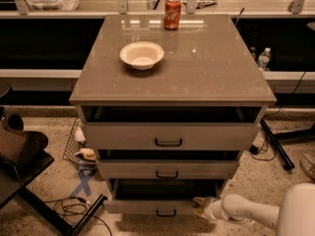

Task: Open bottom drawer

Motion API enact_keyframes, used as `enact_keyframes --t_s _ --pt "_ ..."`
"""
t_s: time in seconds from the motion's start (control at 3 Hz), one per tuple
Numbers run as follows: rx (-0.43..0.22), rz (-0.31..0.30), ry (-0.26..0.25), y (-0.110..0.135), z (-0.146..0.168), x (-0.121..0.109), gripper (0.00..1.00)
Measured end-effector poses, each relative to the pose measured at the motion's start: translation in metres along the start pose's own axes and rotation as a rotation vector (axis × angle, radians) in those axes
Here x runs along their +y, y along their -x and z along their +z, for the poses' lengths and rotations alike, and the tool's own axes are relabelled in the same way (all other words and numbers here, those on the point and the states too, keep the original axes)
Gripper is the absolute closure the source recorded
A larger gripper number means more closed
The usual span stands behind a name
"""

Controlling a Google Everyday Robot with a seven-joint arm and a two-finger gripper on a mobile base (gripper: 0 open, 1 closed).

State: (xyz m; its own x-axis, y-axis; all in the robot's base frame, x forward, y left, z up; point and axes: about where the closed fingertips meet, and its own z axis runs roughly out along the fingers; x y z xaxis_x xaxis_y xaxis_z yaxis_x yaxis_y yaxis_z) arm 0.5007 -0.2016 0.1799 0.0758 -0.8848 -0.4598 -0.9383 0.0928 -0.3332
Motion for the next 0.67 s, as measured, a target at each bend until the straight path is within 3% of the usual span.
enact_keyframes --t_s 0.67 --pt "0.0 0.0 0.0 0.0001 0.0001 0.0001 0.61"
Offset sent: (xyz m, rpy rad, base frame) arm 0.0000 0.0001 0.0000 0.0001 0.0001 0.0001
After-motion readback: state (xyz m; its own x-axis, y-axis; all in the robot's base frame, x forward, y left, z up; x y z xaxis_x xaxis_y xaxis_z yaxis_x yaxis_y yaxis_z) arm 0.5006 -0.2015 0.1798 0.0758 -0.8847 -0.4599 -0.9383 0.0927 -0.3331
